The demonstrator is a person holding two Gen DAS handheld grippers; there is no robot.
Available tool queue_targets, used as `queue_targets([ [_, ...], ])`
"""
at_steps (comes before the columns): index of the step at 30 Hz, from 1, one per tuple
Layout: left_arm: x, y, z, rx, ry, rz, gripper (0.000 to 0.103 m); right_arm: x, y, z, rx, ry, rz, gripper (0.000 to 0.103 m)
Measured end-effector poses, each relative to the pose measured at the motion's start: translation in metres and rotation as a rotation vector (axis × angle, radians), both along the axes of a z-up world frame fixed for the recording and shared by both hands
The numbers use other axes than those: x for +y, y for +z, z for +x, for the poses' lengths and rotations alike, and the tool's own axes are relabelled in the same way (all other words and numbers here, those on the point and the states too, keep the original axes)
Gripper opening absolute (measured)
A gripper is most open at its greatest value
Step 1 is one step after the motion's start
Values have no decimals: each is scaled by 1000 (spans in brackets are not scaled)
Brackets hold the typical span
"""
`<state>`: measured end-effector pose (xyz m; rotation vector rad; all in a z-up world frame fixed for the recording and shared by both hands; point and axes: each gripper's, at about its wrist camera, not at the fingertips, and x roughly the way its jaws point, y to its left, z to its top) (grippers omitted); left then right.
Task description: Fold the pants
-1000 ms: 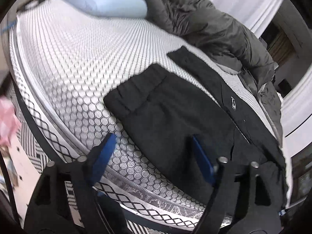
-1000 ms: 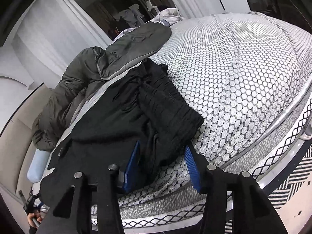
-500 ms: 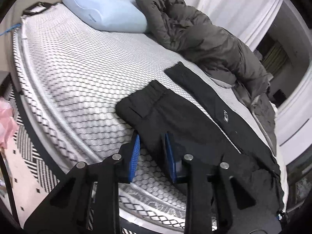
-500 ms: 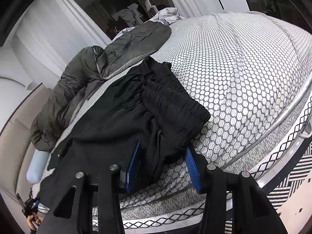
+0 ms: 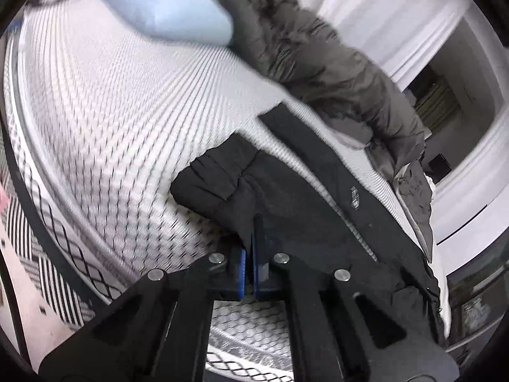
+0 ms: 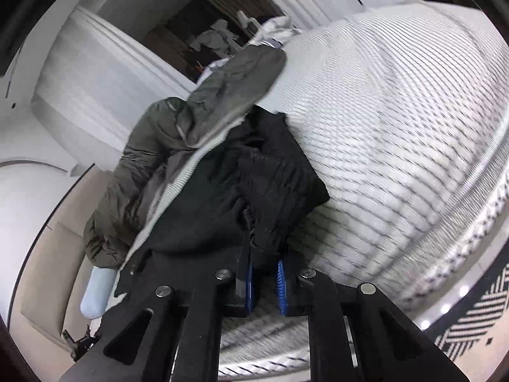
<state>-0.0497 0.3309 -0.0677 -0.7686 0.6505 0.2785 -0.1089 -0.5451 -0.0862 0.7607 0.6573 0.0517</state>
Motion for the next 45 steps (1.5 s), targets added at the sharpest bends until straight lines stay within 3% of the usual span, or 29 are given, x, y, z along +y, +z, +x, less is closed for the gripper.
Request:
queue_targets([
  [3,3,0,2,-3,6,-4,0,4,-16,5,52,7,13,11],
  [7,-3,15,-7,-49,7,42,0,5,-10,-1,-1,-8,36,12],
  [17,-3,61,4,-121,-14,90,0,22,61,6,-183,-85,-44,11],
  [20,2,81,31,-129,-12,102,0,29,83,23,-226,-125,-76,11],
  [24,2,112,88,-124,-26,143,0,37,112,73,-219,-170,-111,11],
  [30,6,138,224,-47,-11,190,0,52,143,190,-147,-172,-186,11],
  [32,3,136,277,17,-25,222,1,54,144,243,-64,-161,-178,13],
  [34,1,124,322,93,-29,242,10,59,141,297,43,-153,-231,27],
  [36,1,113,343,171,-9,268,25,60,137,328,102,-164,-310,32],
  [38,1,107,343,158,14,268,63,57,136,336,140,-207,-373,33],
  [40,-1,105,335,128,20,262,84,57,134,324,123,-207,-393,55],
  [43,-6,101,315,118,-8,263,84,67,134,297,84,-193,-462,63],
  [45,-12,96,304,116,-41,240,84,78,126,274,61,-147,-448,69],
])
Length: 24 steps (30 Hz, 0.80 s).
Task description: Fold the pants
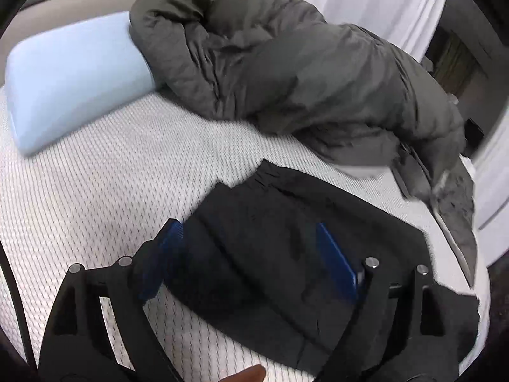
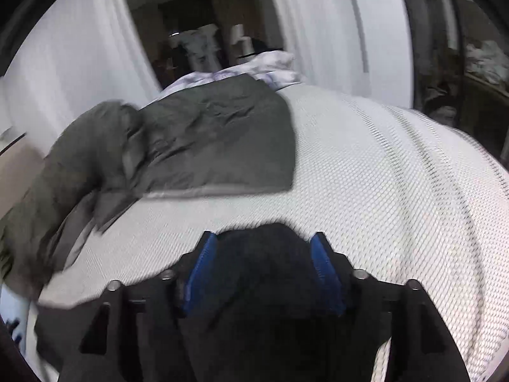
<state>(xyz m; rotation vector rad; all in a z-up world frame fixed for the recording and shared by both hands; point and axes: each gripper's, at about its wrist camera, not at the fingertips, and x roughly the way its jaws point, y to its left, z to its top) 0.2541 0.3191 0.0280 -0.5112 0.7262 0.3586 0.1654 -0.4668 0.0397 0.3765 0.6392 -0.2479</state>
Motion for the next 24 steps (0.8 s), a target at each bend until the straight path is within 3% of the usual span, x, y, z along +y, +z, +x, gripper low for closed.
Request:
queue_targets([
  [3,-14,-25,-21,13,-66,-61,79,26,-12,-27,-24,50,37,76],
  [4,-21,-34,-22,32,-85,-82,74,35,-17,-36,-32,76,47,76],
  [5,-26,-42,-22,49,-101,-98,62,43,-22,-44,-39,95,55,76],
  [7,-32,-68,-11,107,-113,-156,47,57,-32,-54,-27,132,73,76],
  [9,-32,-82,-5,107,-96,-186,36,66,-38,-64,-26,161,79,76],
  [11,-33,-87,1,103,-95,-141,11,69,-43,-76,-32,180,55,76],
  [12,-33,-87,1,98,-101,-129,3,70,-46,-79,-25,183,38,76],
  [14,-26,-80,-14,35,-86,-156,0,63,-51,-85,-4,174,20,76],
  [17,-22,-63,-48,-1,-32,-113,0,43,-55,-91,33,112,24,76],
  [21,-20,-63,-61,74,-11,-51,4,21,-62,-98,76,46,73,76],
  [24,-13,-74,-72,82,38,-156,8,13,-63,-103,74,70,128,76],
])
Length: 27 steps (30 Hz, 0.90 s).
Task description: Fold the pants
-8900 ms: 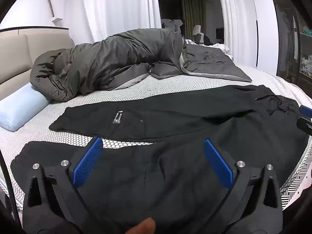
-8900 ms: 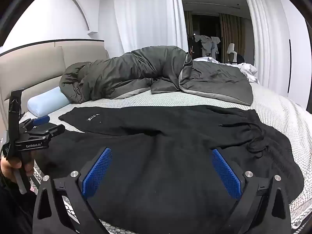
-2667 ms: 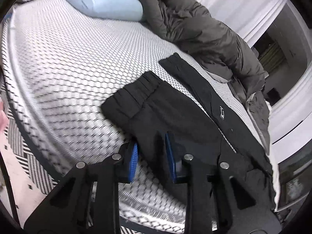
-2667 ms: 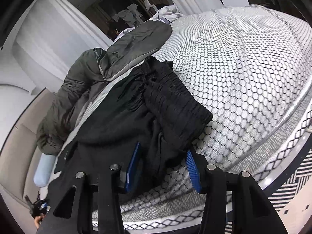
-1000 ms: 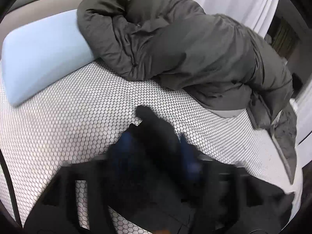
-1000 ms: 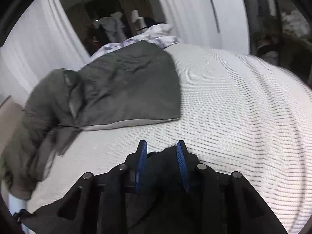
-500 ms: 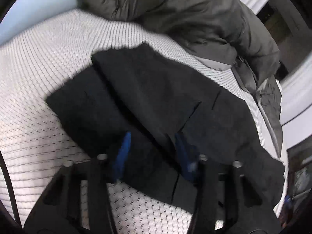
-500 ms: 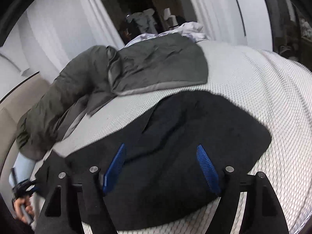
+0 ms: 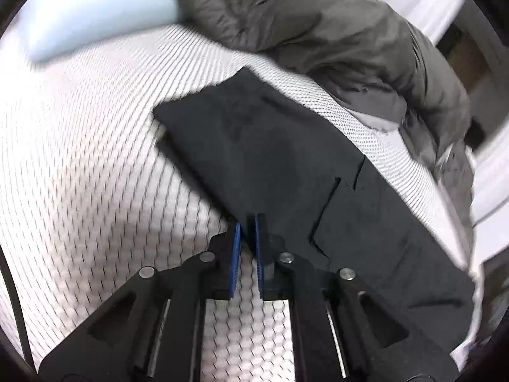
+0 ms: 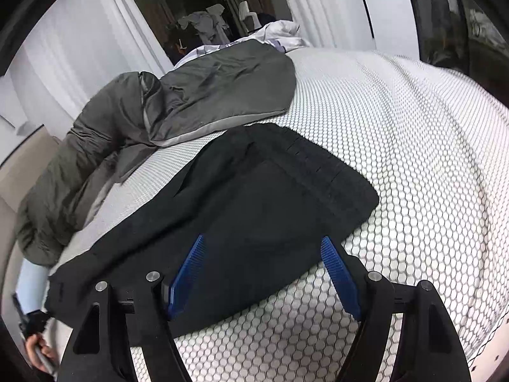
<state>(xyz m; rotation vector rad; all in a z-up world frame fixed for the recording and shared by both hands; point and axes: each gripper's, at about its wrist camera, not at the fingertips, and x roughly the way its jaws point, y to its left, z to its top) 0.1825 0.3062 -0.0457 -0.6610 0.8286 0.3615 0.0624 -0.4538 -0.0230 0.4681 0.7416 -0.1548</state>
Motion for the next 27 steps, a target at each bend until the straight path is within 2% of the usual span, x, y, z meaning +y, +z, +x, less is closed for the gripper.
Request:
queue_targets([
  [2,-4,0,-12,-1,10,-48,23,-4,-2,-7,-2,9,31,76],
  [3,-6,2,-18,-15,15,-64,27,-7,-3,-11,-1,23,53,76],
  [5,-15,5,-29,-57,5,-90,43,-15,-7,-15,0,26,94,76],
  [8,-28,3,-19,-61,-47,-79,46,-25,-17,-22,21,34,179,76],
  [10,-30,-10,-10,-30,-27,-107,46,-31,-25,-22,37,53,243,76],
  [12,-29,-20,-4,-30,-8,-145,46,-38,-32,-23,72,37,259,76],
  [16,-27,-23,16,-70,2,-145,33,-57,-45,-28,90,21,336,76],
  [18,-23,-29,22,-94,16,-163,21,-68,-50,-25,39,19,415,76],
  [19,-21,-31,23,-103,28,-173,9,-72,-54,-22,17,20,455,76],
  [20,-19,-32,23,-111,39,-179,3,-76,-59,-16,0,17,494,74],
  [22,-18,-30,20,-132,49,-187,3,-81,-69,0,-30,7,558,52],
  [23,-18,-26,18,-140,52,-172,2,-81,-75,10,-31,-3,582,48],
  [25,-22,-16,10,-154,47,-137,2,-78,-86,27,-12,-28,593,16],
  [27,-25,-8,0,-163,48,-108,2,-68,-81,34,-15,-21,543,7],
])
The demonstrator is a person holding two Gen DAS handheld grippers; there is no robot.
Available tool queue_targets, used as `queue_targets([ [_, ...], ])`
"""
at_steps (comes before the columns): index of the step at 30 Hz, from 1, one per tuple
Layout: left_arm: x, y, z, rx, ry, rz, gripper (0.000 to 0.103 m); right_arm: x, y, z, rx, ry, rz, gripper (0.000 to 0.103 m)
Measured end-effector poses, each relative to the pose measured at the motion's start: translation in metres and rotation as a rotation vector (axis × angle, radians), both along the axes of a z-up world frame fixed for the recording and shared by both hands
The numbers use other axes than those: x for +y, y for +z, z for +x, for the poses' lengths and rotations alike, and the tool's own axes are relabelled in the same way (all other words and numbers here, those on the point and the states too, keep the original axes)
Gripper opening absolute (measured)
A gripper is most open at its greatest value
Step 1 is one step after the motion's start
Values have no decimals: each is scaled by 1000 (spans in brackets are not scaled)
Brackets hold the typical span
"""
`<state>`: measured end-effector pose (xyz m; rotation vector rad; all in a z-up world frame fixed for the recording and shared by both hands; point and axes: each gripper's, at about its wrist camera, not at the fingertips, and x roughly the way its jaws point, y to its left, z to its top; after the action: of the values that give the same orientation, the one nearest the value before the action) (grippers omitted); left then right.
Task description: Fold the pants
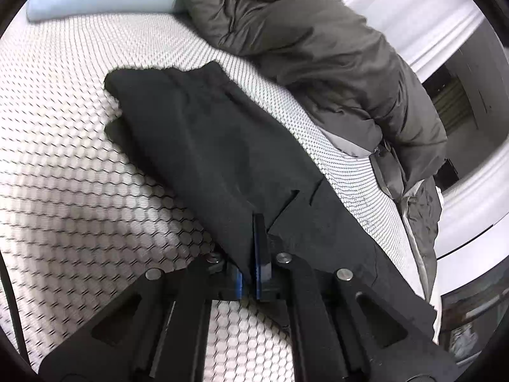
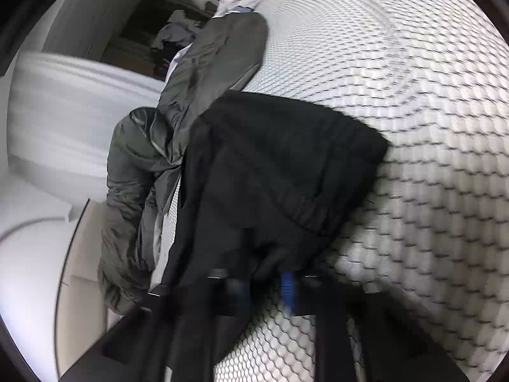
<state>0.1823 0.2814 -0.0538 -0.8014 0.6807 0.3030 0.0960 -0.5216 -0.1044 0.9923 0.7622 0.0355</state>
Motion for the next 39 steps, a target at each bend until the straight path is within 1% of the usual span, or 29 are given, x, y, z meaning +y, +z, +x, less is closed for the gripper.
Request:
queue_targets([
  [1,-2,5,-4,-6,5,23,2,5,9,-3,-5,-5,-57,2],
  [3,-7,13,-19,-6,15,88,2,13,26,-15,-19,0,-128,2],
  [4,-9,16,-25,-3,12,104,2,14,31,-23,-21,3,-137,2],
  [6,-10,20,-42,10,-5,111,2,16,38,-42,-19,4,-159,2],
  [9,-10,21,-72,33,-33,105,2,12,40,-80,-17,-3,-163,2],
  [11,-12,20,-98,46,-55,112,2,10,39,-107,-15,-10,-174,2],
  [13,-15,19,-122,56,-74,130,3,10,30,-139,-6,-9,-192,2],
  [14,-15,16,-129,54,-77,131,5,9,25,-147,2,-5,-195,2],
  [15,-15,15,-136,52,-77,129,6,8,21,-156,12,-1,-187,3],
  [16,-14,14,-145,60,-71,117,9,5,20,-159,16,1,-174,9],
  [17,-13,16,-150,56,-66,105,12,1,20,-163,16,-6,-177,12],
  [18,-12,18,-154,52,-66,93,14,-5,25,-168,12,-37,-200,22],
  [19,-13,24,-161,41,-76,94,20,-11,31,-176,7,-88,-231,37],
  [20,-17,31,-165,21,-87,110,31,-15,35,-183,5,-125,-251,44],
  [21,-21,38,-169,-1,-96,132,38,-20,41,-190,1,-180,-285,53],
  [23,-39,56,-176,-44,-123,205,71,-26,52,-198,-15,-236,-347,55],
  [24,-48,62,-176,-56,-135,240,77,-28,59,-200,-40,-256,-366,55],
  [25,-63,72,-174,-69,-156,293,86,-29,66,-199,-64,-260,-377,62],
  [26,-73,77,-172,-78,-171,324,88,-30,70,-196,-72,-254,-386,68],
  [27,-83,83,-167,-89,-190,346,90,-27,78,-186,-69,-232,-423,77],
  [28,-97,90,-160,-116,-229,363,99,-24,84,-176,-71,-203,-456,81],
  [29,-105,94,-156,-134,-242,370,102,-21,89,-165,-70,-167,-483,83],
  [30,-115,99,-149,-156,-256,380,102,-18,93,-149,-67,-121,-504,87],
  [32,-131,107,-132,-162,-297,388,102,-12,100,-115,-61,-28,-536,89],
  [34,-142,110,-111,-158,-341,371,102,-6,101,-80,-22,25,-624,89],
  [35,-147,110,-103,-162,-357,364,102,-3,99,-63,8,45,-662,89],
  [36,-150,108,-96,-157,-368,363,102,-1,94,-47,33,80,-679,89],
  [38,-157,101,-78,-130,-382,372,102,4,83,-24,58,139,-689,88],
  [39,-156,96,-73,-111,-385,377,102,8,78,-13,72,166,-725,87],
])
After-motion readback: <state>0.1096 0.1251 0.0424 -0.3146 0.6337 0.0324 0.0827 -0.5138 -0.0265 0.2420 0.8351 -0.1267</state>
